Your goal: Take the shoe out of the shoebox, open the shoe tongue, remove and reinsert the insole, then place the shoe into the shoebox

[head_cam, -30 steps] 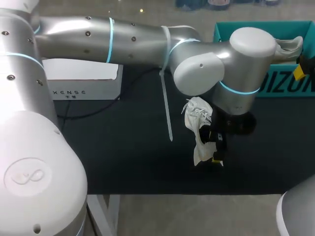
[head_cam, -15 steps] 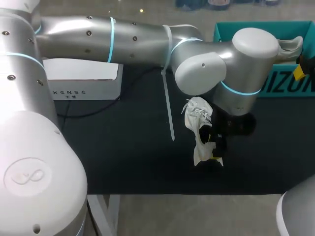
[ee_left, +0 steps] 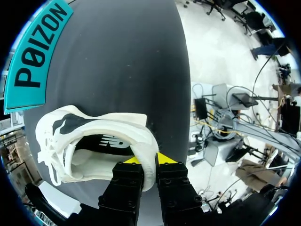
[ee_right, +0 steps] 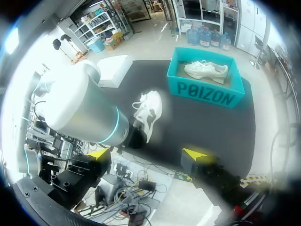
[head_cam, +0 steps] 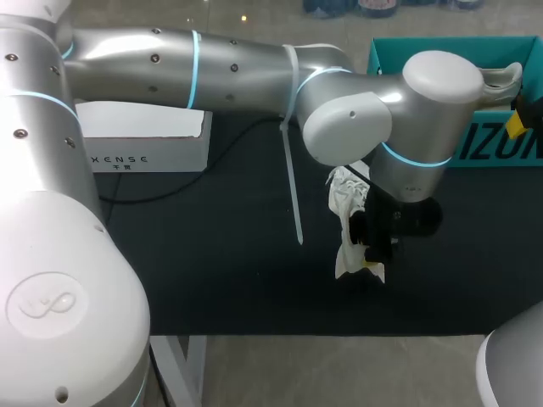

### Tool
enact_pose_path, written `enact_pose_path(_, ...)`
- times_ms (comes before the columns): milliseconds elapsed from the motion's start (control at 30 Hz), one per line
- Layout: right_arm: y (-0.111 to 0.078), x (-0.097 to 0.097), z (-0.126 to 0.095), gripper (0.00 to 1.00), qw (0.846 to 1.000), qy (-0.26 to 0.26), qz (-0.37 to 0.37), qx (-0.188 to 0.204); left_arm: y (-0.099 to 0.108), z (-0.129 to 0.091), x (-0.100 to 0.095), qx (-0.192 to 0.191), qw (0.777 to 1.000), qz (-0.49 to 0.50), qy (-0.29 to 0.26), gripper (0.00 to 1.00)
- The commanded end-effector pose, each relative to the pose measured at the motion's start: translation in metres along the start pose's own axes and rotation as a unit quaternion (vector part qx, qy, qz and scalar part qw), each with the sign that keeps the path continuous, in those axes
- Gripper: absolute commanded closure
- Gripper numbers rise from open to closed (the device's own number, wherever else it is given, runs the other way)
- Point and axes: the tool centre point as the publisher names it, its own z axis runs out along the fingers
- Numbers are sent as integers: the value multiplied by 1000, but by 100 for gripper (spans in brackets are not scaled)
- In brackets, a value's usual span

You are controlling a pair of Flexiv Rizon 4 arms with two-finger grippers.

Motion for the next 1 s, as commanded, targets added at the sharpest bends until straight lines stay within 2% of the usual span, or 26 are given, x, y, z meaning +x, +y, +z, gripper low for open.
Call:
enact_pose_path(33, 3, 0, 1, 0, 1000, 0, 1, 3, 3, -4, 2, 7, 1000, 3, -2, 100)
enact_pose_path(167, 3, 0, 1, 0, 1000, 0, 1, 3, 8, -16, 6, 15, 1000, 6, -7, 100)
enact_pose_path(300, 3, 0, 1, 0, 1000, 0, 1, 3, 21, -38, 11, 21, 1000, 16, -12, 100)
enact_pose_path(467, 3, 0, 1, 0, 1000, 0, 1, 3, 48, -65, 14, 19, 999, 41, -4, 100)
enact_pose_path(600, 3, 0, 1, 0, 1000, 0, 1, 3, 79, -83, 9, 2, 997, 72, 12, 100)
enact_pose_path(667, 3, 0, 1, 0, 1000, 0, 1, 3, 99, -90, 5, -23, 995, 95, 6, 100)
enact_pose_path(800, 3, 0, 1, 0, 1000, 0, 1, 3, 137, -92, -6, -25, 986, 165, 8, 100)
enact_pose_path(867, 3, 0, 1, 0, 1000, 0, 1, 3, 158, -90, -12, -40, 983, 181, 11, 100)
enact_pose_path(967, 3, 0, 1, 0, 1000, 0, 1, 3, 185, -88, -20, -36, 976, 215, -6, 100)
enact_pose_path(1000, 3, 0, 1, 0, 1000, 0, 1, 3, 201, -89, -24, -33, 973, 229, -15, 100)
